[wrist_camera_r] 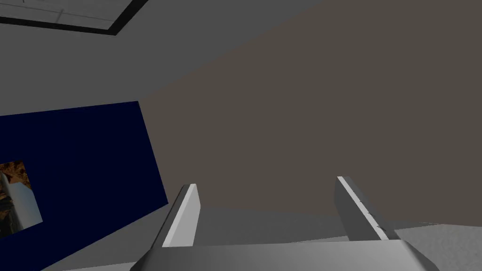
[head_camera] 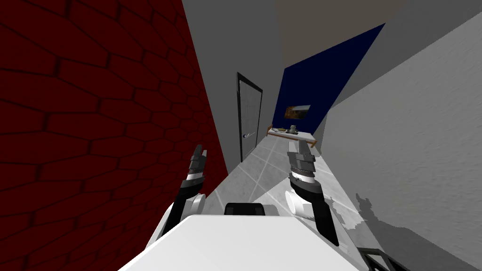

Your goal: Pull the door open

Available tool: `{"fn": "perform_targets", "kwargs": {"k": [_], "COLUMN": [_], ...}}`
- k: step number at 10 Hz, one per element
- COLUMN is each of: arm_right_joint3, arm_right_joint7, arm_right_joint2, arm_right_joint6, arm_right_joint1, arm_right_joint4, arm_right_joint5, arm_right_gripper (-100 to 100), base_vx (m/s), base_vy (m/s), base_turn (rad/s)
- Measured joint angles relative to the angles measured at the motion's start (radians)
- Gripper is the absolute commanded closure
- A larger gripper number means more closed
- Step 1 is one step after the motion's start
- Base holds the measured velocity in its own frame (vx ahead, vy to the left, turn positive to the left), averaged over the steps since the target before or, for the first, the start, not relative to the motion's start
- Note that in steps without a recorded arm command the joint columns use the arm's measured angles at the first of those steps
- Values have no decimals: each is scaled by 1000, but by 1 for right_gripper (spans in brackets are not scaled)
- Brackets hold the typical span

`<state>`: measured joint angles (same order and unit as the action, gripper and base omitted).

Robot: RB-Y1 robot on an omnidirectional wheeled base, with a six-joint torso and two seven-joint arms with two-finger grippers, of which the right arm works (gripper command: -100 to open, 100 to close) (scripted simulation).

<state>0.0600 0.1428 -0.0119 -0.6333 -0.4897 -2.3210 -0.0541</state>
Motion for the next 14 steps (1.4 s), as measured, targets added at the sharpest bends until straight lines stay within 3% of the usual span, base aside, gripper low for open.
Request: {"fn": "perform_targets", "kwargs": {"k": [9,14], "arm_right_joint3": [-24,-38], "arm_right_joint7": [-50,-78], "arm_right_joint2": [61,93], "arm_right_joint6": [-12,-25], "arm_right_joint1": [64,116], "arm_right_joint4": [174,299], "arm_right_joint5": [10,16], "arm_right_gripper": [-100,-100], "base_vx": [79,86], "base_vy": [-38,-57], "base_turn": [92,113]}}
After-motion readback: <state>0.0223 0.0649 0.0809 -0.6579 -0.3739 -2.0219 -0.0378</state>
